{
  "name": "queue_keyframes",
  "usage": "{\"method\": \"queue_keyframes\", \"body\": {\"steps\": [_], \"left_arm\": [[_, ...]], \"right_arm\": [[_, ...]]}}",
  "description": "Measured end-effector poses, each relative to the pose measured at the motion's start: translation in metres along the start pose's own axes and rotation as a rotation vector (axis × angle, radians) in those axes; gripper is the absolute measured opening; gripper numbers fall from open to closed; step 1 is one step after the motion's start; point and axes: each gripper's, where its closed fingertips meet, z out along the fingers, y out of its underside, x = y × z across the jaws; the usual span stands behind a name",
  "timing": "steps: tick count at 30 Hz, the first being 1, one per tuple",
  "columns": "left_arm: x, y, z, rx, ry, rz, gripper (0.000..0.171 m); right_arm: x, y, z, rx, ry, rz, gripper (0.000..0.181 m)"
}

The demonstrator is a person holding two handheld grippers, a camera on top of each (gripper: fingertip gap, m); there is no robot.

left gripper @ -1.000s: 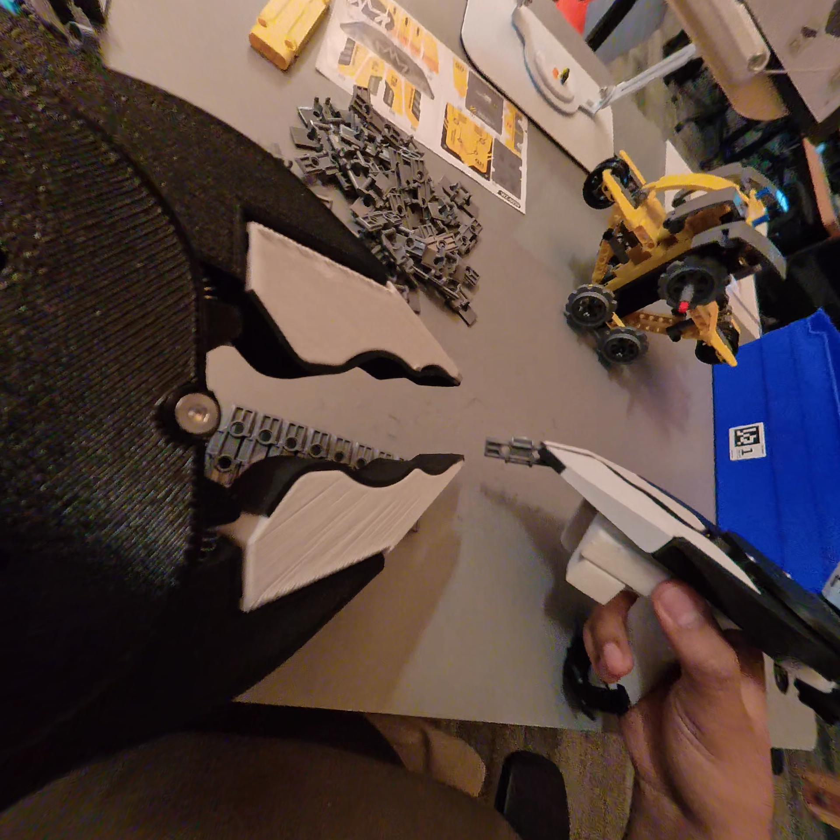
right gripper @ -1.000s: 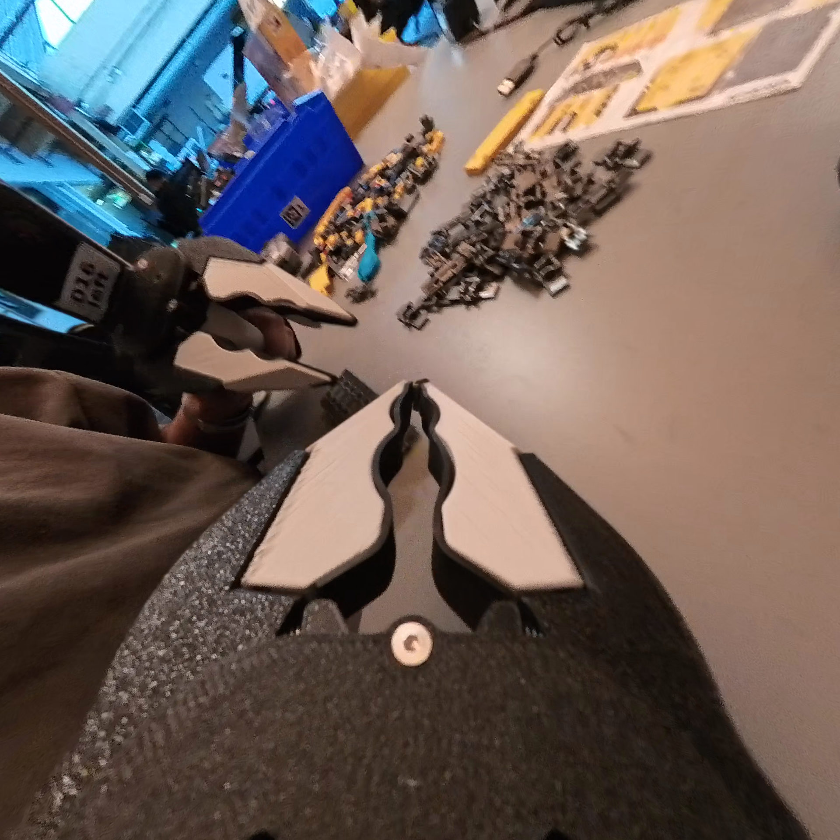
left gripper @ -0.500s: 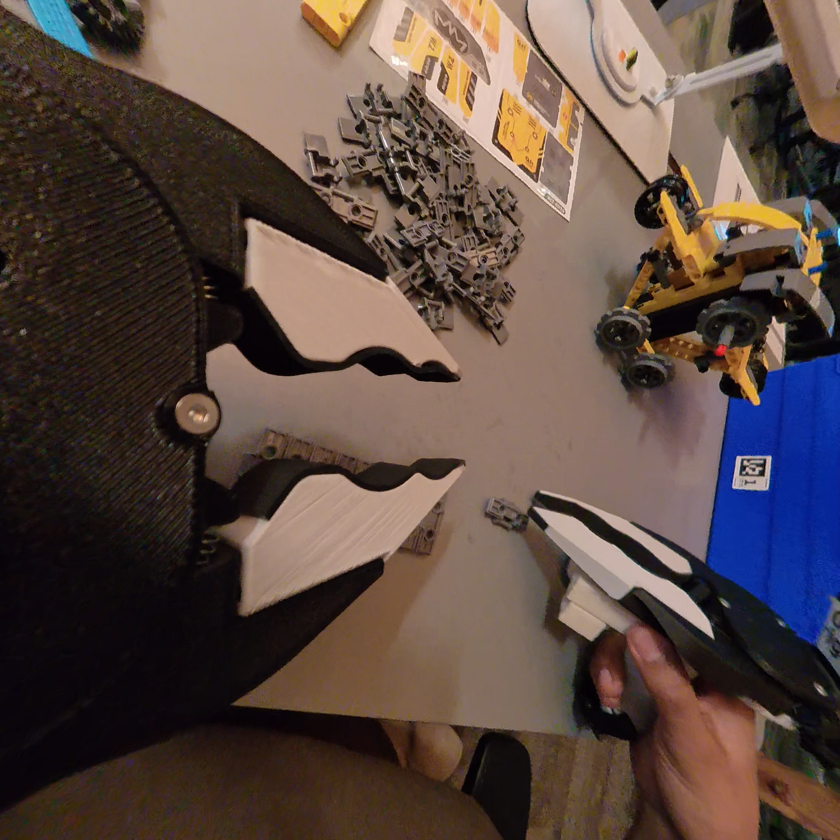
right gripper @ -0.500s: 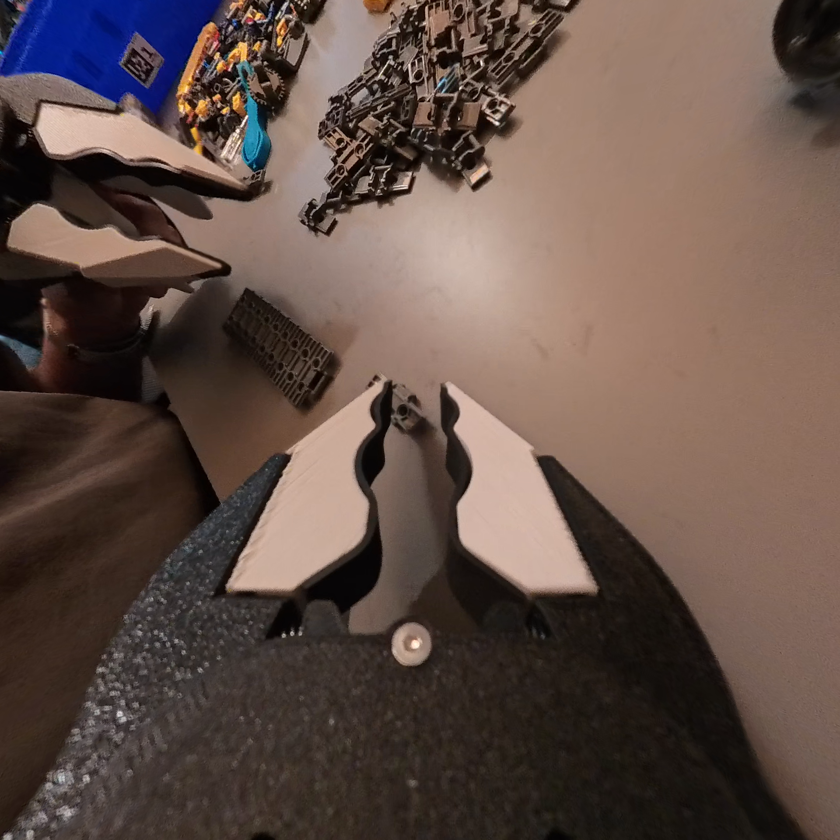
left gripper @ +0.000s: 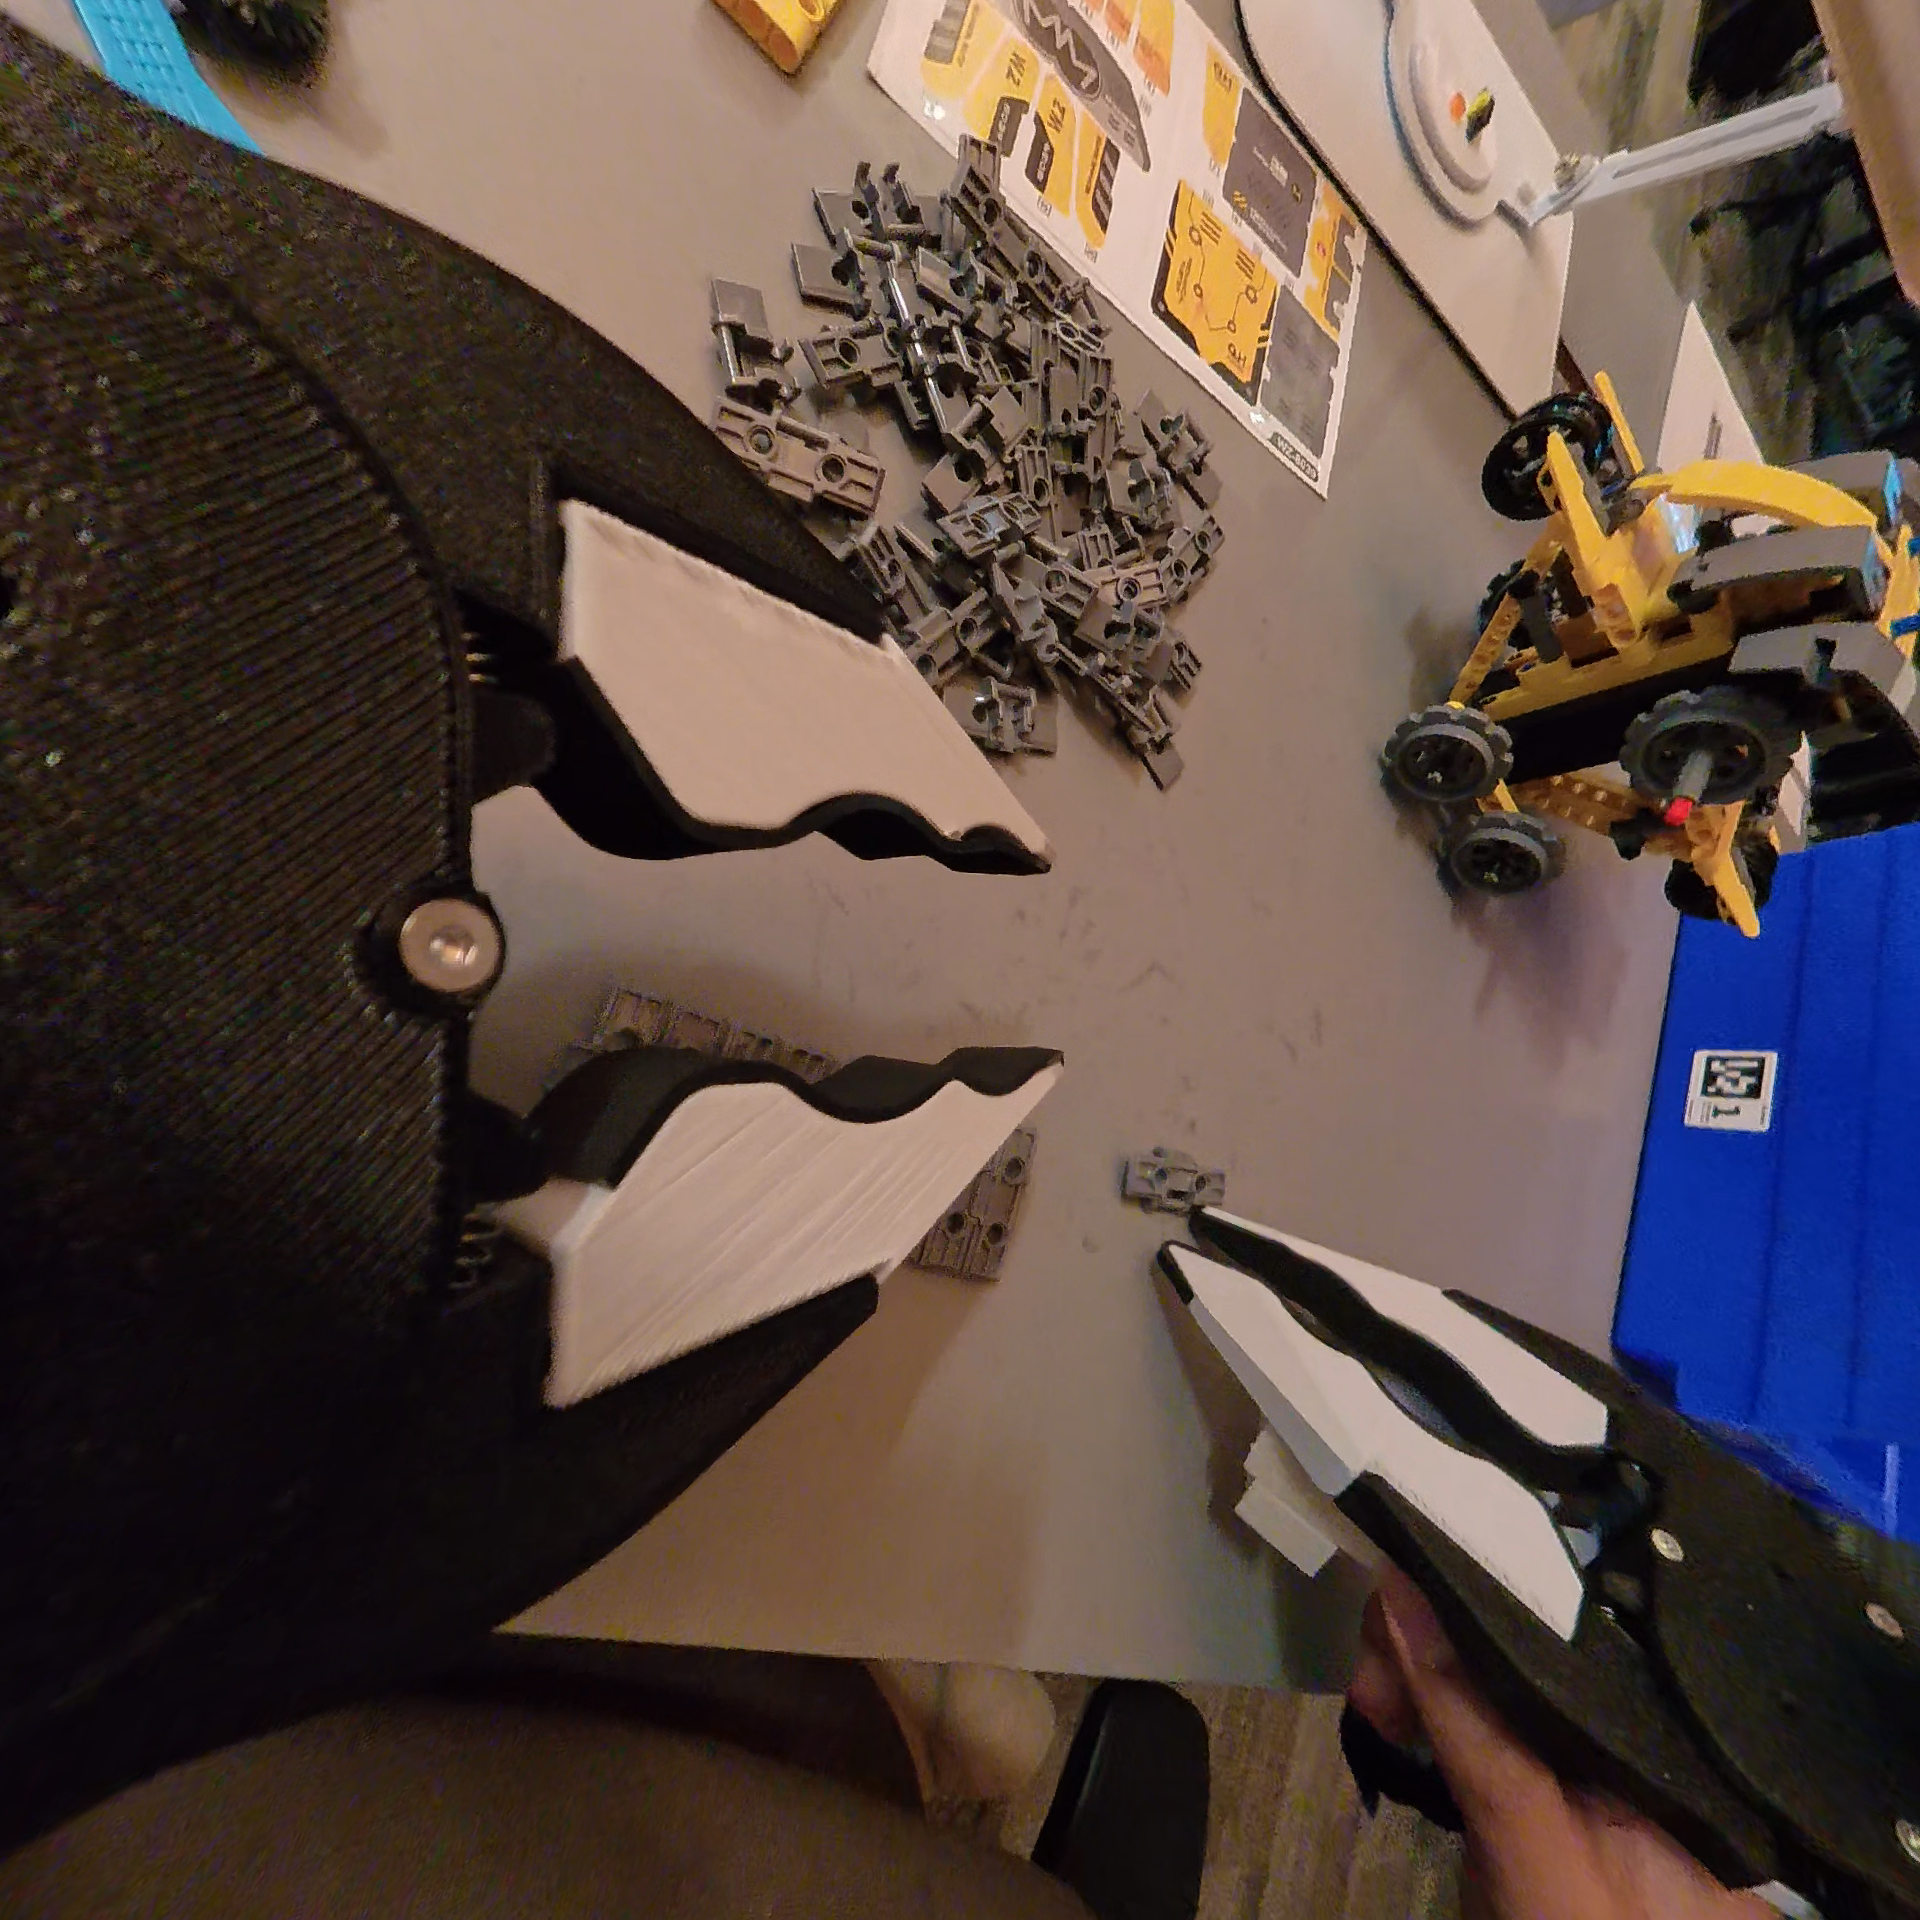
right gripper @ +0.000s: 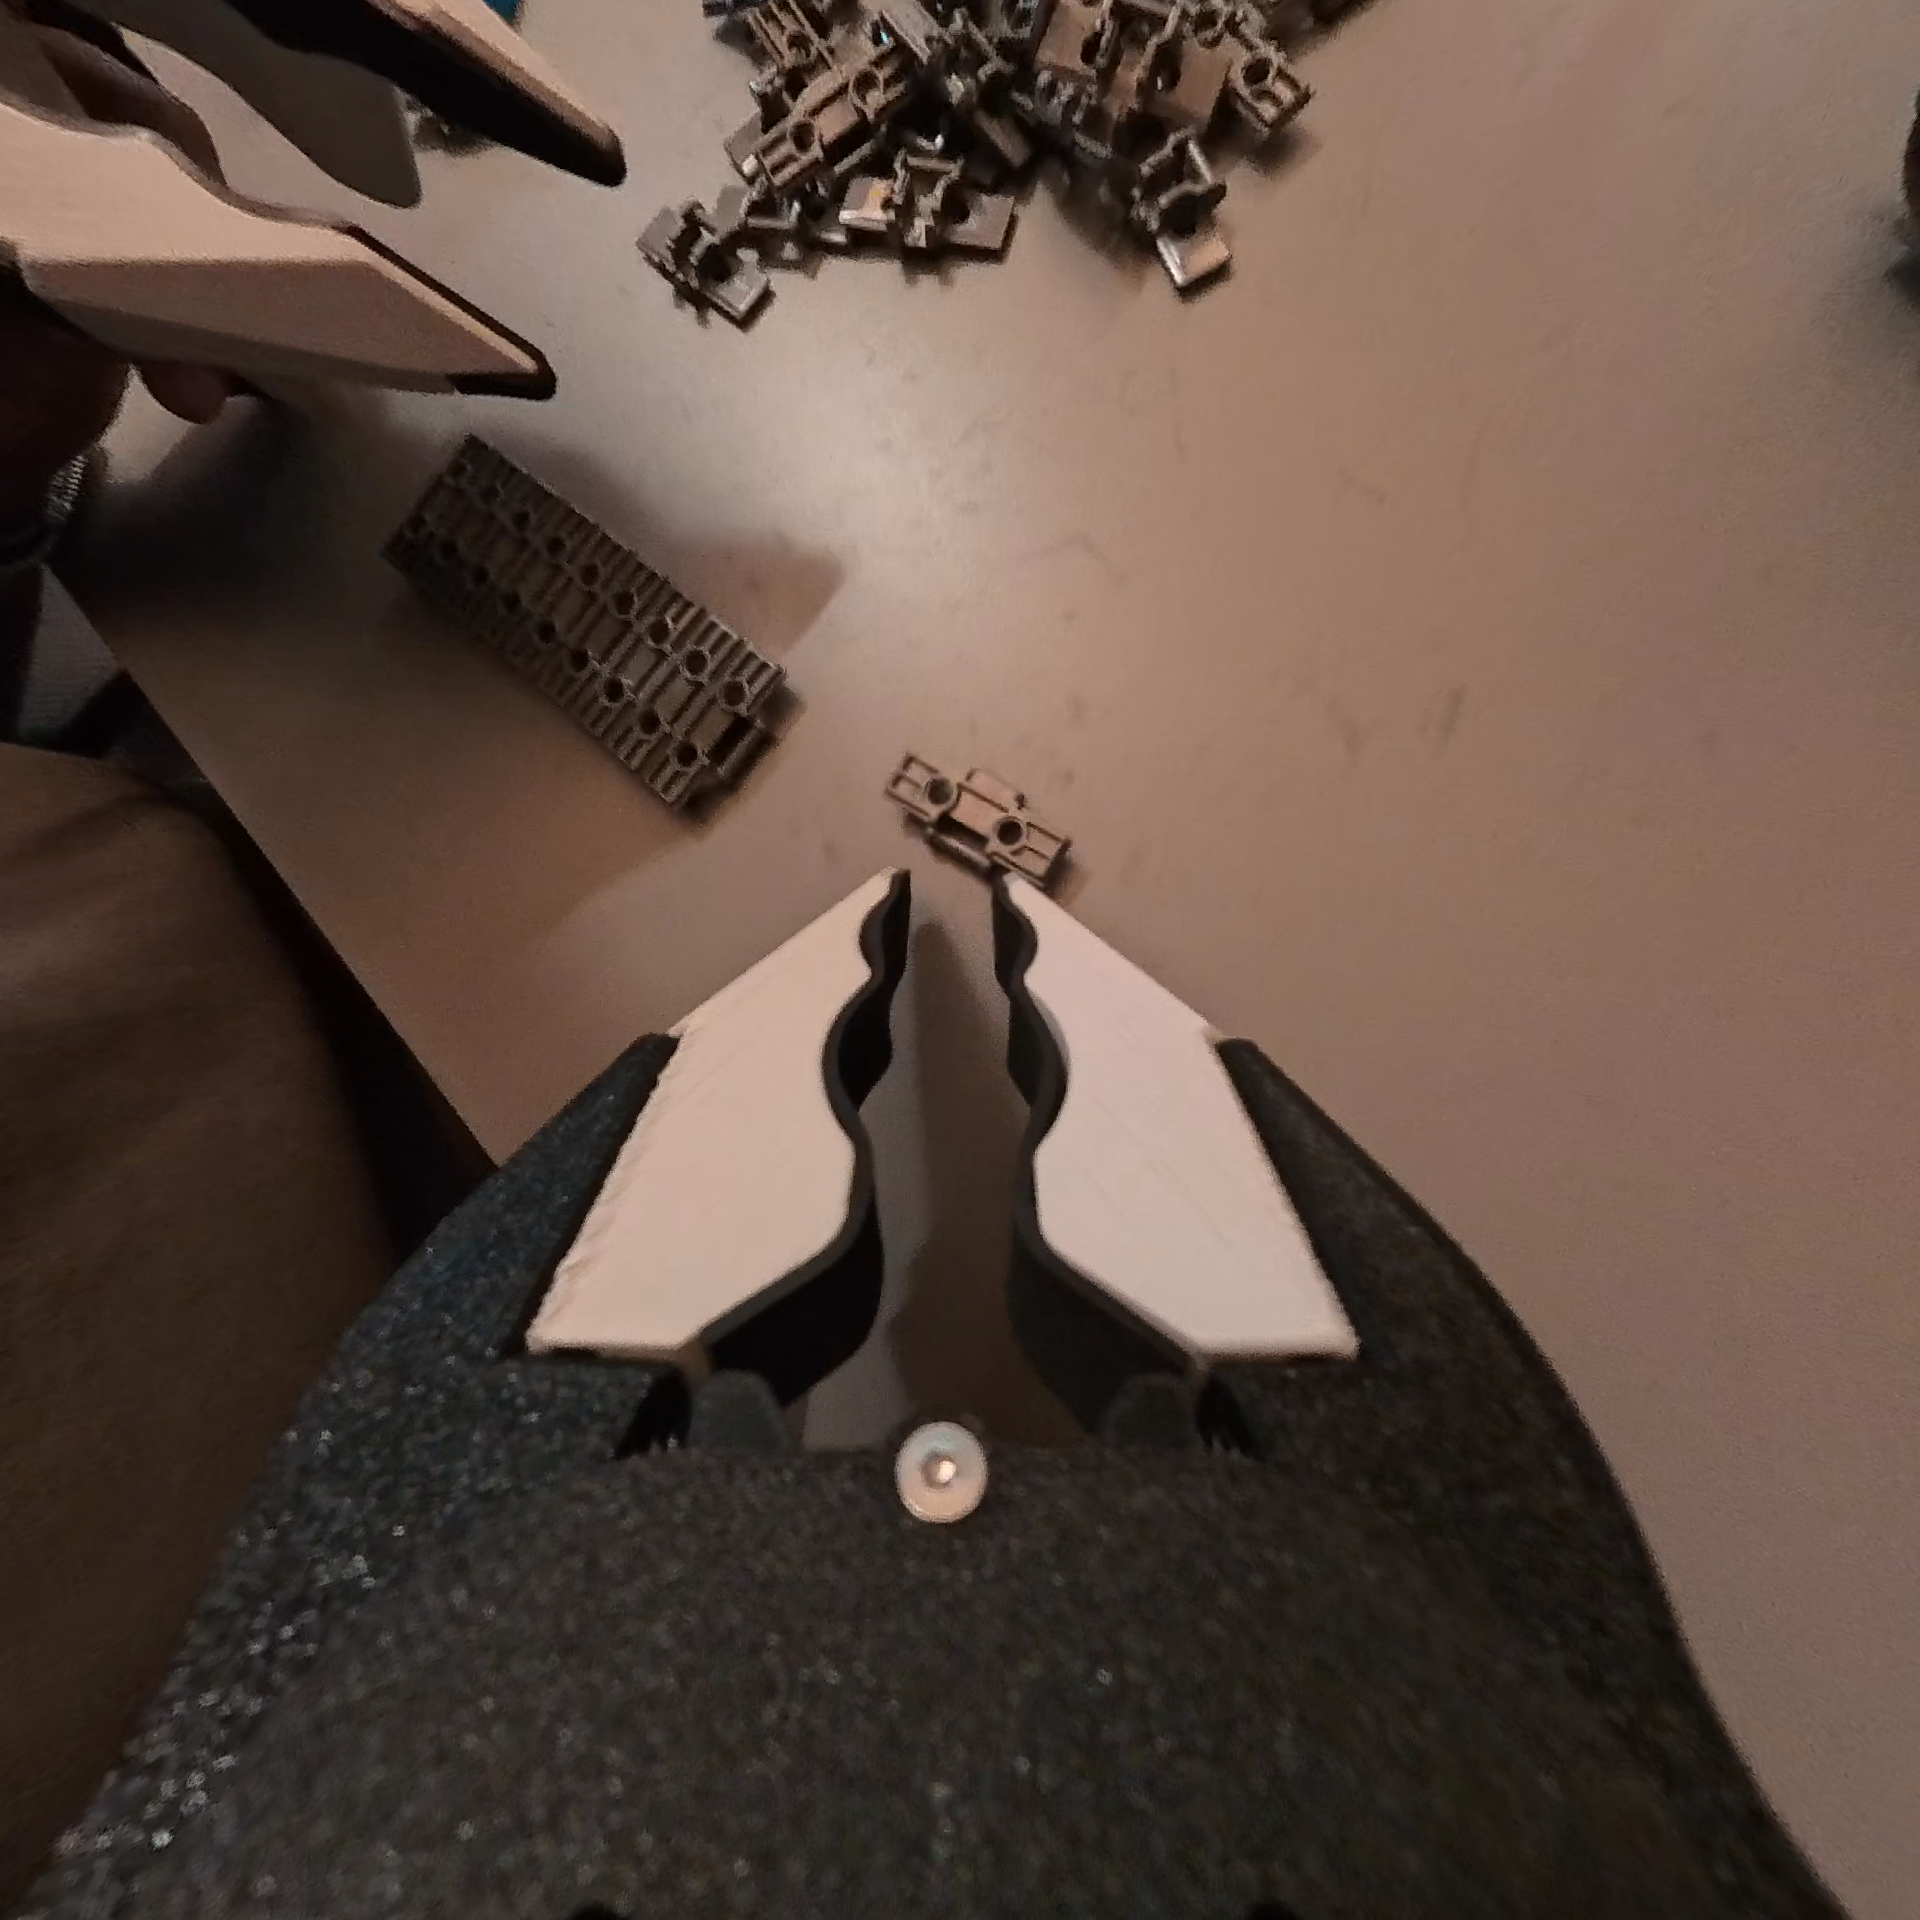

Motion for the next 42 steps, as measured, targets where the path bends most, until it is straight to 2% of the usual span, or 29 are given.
{"method": "queue_keyframes", "body": {"steps": [4, 10, 15, 25, 28, 33, 37, 39, 42], "left_arm": [[-0.003, 0.001, 0.000, 0.000, -0.002, -0.015, 0.031], [-0.002, 0.003, 0.002, -0.015, 0.000, -0.012, 0.031], [-0.002, 0.004, 0.003, -0.024, -0.006, -0.001, 0.031], [0.000, 0.005, 0.004, -0.029, -0.001, 0.008, 0.032], [0.004, 0.006, 0.004, -0.036, 0.013, 0.023, 0.034], [0.037, 0.020, 0.012, -0.130, 0.159, 0.170, 0.060], [0.045, 0.035, 0.019, -0.219, 0.147, 0.280, 0.057], [0.047, 0.038, 0.020, -0.231, 0.158, 0.296, 0.051], [0.051, 0.038, 0.019, -0.229, 0.195, 0.292, 0.050]], "right_arm": [[-0.003, -0.008, -0.001, 0.020, -0.032, -0.021, 0.019], [0.000, -0.018, -0.006, 0.053, 0.035, -0.096, 0.034], [0.001, -0.018, 0.003, 0.005, 0.114, -0.072, 0.052], [0.011, -0.011, 0.011, -0.028, 0.286, -0.062, 0.048], [0.009, -0.011, 0.013, -0.019, 0.264, -0.049, 0.040], [-0.002, -0.015, 0.013, -0.005, 0.180, -0.147, 0.039], [-0.028, -0.027, 0.011, 0.053, 0.023, -0.354, 0.039], [-0.038, -0.027, 0.013, 0.053, -0.065, -0.457, 0.039], [-0.045, -0.021, 0.018, 0.032, -0.189, -0.553, 0.039]]}}
